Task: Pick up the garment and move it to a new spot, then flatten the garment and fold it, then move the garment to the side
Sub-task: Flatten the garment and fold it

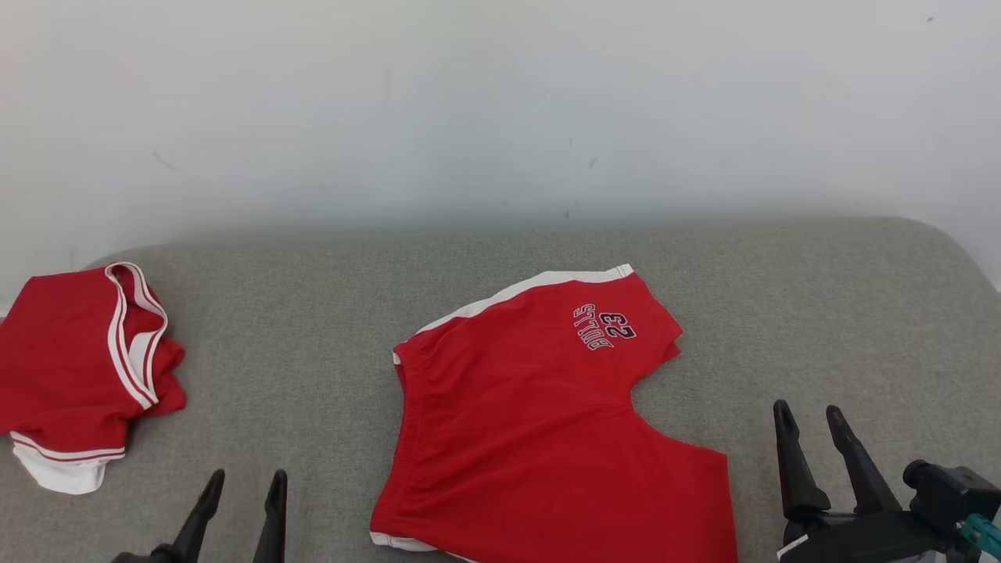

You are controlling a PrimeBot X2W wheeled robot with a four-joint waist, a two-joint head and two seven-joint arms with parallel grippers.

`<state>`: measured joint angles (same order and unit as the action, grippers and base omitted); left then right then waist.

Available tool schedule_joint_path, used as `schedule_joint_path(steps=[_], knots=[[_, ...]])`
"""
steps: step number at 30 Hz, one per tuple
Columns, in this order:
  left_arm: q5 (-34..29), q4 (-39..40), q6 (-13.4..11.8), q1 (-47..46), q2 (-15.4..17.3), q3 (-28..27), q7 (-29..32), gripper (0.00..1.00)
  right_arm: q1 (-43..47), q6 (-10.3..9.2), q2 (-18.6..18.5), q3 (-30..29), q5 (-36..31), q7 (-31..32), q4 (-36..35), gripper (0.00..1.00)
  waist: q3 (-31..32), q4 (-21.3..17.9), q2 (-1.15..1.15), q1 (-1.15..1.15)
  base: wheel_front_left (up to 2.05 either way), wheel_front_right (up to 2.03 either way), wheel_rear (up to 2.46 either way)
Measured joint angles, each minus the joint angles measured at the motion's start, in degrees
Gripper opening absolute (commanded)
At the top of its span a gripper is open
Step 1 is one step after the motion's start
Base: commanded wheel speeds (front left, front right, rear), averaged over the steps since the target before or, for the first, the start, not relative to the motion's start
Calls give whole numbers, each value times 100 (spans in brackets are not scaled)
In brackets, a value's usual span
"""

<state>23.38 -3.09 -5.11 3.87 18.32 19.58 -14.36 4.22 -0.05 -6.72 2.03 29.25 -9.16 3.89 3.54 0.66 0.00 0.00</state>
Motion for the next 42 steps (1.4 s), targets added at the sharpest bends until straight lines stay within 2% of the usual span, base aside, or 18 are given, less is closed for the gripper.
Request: schedule_joint_path(steps=[25, 30, 33, 42], knots=[[-19, 526, -142, 215, -56, 11, 511, 100, 105, -97, -57, 55, 90, 149, 115, 100, -161, -25, 0, 0, 0, 0, 0], [502, 293, 87, 265, -310, 255, 983, 100, 161, 57, -219, 750, -263, 771, 434, 100, -190, -18, 1, 0, 0, 0, 0], [664, -13, 205, 274, -319, 408, 1319, 100, 246, 56, -218, 920, -299, 1038, 583, 100, -199, -26, 0, 0, 0, 0, 0], [723, -977, 247, -207, -367, 632, 2304, 100, 475, -77, -240, 1198, -459, 1906, 873, 100, -245, -79, 0, 0, 0, 0, 0]])
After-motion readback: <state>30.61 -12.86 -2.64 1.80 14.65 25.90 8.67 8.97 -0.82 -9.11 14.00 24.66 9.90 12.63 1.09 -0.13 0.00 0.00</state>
